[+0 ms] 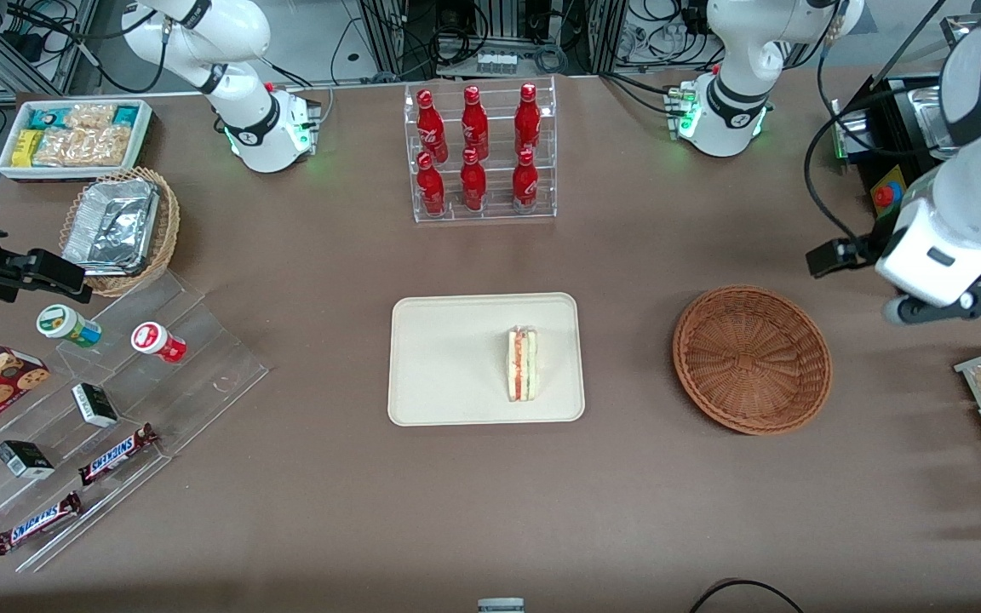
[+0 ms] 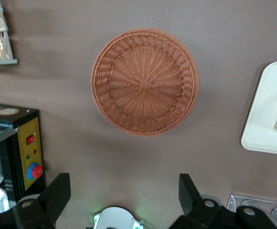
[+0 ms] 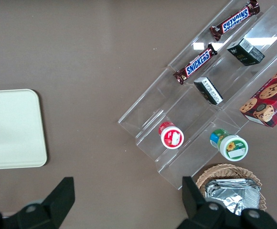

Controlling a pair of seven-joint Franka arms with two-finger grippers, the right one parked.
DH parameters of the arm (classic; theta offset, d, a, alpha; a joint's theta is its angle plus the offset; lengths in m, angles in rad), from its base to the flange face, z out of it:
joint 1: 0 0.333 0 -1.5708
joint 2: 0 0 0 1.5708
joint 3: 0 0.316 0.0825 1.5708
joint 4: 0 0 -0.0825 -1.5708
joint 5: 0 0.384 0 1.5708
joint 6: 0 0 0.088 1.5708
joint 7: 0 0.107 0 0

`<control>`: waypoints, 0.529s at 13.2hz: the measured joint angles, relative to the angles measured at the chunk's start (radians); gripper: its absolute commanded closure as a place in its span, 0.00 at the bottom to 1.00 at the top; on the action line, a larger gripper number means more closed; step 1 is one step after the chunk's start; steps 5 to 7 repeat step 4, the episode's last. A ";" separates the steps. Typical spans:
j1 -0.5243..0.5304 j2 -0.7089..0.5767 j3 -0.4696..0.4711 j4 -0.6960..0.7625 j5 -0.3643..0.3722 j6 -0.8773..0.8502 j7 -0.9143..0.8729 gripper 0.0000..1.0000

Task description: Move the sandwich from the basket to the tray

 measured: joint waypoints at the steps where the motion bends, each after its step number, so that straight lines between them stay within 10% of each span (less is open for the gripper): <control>1: -0.010 -0.030 0.012 -0.027 -0.012 0.000 0.005 0.00; 7: -0.019 -0.108 0.048 -0.096 -0.047 0.000 0.083 0.00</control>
